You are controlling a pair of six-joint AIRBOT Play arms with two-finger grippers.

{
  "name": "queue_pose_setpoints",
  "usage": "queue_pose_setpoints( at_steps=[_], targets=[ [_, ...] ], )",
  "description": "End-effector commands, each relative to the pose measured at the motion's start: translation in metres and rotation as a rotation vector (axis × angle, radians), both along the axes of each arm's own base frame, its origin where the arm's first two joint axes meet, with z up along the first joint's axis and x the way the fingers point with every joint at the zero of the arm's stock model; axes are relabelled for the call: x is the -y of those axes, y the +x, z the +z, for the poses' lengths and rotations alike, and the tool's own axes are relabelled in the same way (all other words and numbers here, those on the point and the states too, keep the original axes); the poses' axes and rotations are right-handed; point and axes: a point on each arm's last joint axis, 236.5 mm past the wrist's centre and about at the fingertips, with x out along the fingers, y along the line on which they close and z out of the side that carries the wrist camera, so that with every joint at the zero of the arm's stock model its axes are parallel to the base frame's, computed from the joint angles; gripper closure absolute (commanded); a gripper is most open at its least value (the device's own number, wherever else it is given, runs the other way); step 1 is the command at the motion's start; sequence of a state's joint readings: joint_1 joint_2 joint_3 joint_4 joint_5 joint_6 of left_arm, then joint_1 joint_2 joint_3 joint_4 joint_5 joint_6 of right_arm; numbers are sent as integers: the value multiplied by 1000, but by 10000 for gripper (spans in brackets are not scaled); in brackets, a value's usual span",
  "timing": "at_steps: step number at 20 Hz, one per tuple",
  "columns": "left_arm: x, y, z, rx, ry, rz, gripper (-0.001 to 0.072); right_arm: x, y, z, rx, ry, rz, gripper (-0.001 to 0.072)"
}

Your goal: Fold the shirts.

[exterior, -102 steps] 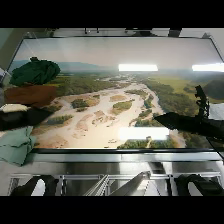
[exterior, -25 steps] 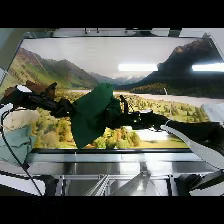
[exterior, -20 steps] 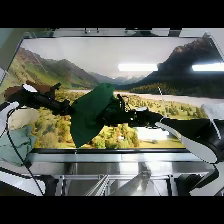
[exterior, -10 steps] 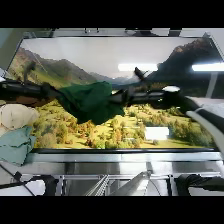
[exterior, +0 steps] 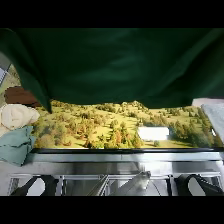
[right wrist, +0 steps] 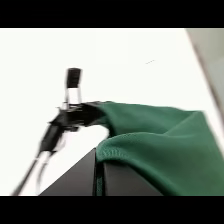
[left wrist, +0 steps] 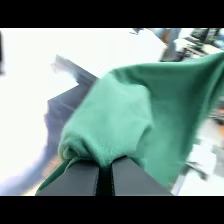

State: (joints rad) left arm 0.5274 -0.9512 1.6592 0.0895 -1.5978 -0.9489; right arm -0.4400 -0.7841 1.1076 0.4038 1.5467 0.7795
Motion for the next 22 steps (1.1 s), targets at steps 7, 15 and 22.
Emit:
queue_pose_setpoints(
  at_steps=[7, 15, 22],
  targets=[
    [-4, 48, -141, -373, -134, -18, 677, 22, 121, -126, -211, -469, -473, 693],
    [-7, 169, -398, -886, -53, 90, 362, 8, 262, -382, -804, -578, -343, 298],
    [-69, 140, -414, -1243, -97, -28, -7, 115, 156, -430, -1252, -645, -209, 190]
  ],
)
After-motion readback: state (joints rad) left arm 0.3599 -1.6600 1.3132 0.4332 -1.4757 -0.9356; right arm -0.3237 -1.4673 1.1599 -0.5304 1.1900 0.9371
